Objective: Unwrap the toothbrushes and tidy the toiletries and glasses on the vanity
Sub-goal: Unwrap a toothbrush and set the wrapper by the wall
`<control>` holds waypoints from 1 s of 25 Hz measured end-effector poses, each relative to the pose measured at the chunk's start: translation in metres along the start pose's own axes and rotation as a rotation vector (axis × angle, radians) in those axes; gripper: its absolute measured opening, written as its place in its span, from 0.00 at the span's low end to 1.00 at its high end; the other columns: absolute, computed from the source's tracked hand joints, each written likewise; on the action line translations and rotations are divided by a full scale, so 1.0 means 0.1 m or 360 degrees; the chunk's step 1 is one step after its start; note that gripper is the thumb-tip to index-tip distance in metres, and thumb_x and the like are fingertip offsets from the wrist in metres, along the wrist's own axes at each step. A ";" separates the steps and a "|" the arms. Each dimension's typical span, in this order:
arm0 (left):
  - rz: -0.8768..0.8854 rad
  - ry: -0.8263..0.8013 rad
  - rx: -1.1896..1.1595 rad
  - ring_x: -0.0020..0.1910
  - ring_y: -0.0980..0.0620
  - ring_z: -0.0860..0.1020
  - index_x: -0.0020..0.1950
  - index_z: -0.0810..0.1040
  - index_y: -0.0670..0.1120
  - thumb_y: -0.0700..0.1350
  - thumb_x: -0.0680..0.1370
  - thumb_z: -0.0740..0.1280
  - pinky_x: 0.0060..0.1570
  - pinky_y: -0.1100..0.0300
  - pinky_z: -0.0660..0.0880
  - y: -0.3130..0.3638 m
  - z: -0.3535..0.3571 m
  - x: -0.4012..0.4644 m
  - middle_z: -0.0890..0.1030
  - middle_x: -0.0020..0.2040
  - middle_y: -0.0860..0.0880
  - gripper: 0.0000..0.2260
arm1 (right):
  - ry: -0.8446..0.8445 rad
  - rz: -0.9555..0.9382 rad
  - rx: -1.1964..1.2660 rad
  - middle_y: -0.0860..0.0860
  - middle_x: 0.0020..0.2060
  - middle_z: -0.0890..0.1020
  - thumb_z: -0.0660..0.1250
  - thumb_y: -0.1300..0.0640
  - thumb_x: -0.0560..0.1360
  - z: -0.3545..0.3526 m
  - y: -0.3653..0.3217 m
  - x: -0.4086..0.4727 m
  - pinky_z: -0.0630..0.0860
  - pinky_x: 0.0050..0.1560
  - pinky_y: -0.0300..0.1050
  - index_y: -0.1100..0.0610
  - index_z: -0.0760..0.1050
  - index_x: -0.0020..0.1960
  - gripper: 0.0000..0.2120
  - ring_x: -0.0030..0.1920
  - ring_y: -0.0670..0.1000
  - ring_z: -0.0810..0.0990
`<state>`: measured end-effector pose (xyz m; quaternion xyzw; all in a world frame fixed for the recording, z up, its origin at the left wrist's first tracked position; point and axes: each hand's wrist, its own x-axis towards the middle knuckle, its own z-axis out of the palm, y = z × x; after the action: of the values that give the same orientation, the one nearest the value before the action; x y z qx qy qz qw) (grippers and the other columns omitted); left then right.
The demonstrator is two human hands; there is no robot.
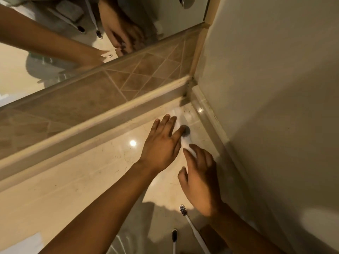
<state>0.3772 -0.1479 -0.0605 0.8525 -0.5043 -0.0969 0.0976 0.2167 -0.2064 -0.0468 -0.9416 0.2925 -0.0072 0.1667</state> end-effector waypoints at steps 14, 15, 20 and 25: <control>0.0009 -0.0103 -0.0070 0.81 0.40 0.54 0.78 0.64 0.52 0.56 0.84 0.51 0.79 0.42 0.52 0.10 0.08 0.22 0.60 0.81 0.43 0.23 | -0.0199 0.0203 -0.0034 0.57 0.78 0.63 0.67 0.49 0.75 0.01 0.12 0.03 0.71 0.71 0.55 0.62 0.58 0.79 0.38 0.77 0.59 0.62; 0.0009 -0.0103 -0.0058 0.81 0.40 0.54 0.78 0.64 0.52 0.55 0.84 0.51 0.78 0.41 0.53 0.10 0.09 0.23 0.60 0.81 0.43 0.23 | -0.0212 0.0212 -0.0041 0.57 0.79 0.62 0.67 0.48 0.75 0.01 0.12 0.03 0.71 0.71 0.55 0.62 0.57 0.79 0.39 0.78 0.59 0.62; 0.0003 -0.0071 -0.0038 0.81 0.40 0.53 0.78 0.64 0.53 0.55 0.84 0.52 0.78 0.41 0.52 0.10 0.13 0.26 0.60 0.81 0.44 0.22 | -0.0226 0.0236 -0.0035 0.58 0.79 0.60 0.67 0.48 0.74 0.03 0.07 0.04 0.70 0.72 0.54 0.62 0.56 0.79 0.40 0.79 0.59 0.59; 0.0026 -0.0127 -0.0059 0.81 0.39 0.47 0.80 0.56 0.54 0.58 0.83 0.51 0.78 0.39 0.46 0.14 0.16 0.23 0.53 0.83 0.45 0.25 | -0.0210 0.0278 -0.0045 0.59 0.79 0.59 0.67 0.48 0.75 0.01 0.06 0.05 0.67 0.74 0.55 0.63 0.56 0.79 0.40 0.79 0.59 0.57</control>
<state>0.3726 -0.1761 -0.0739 0.8419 -0.5128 -0.1394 0.0940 0.2178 -0.2142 -0.0500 -0.9132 0.3618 0.0735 0.1724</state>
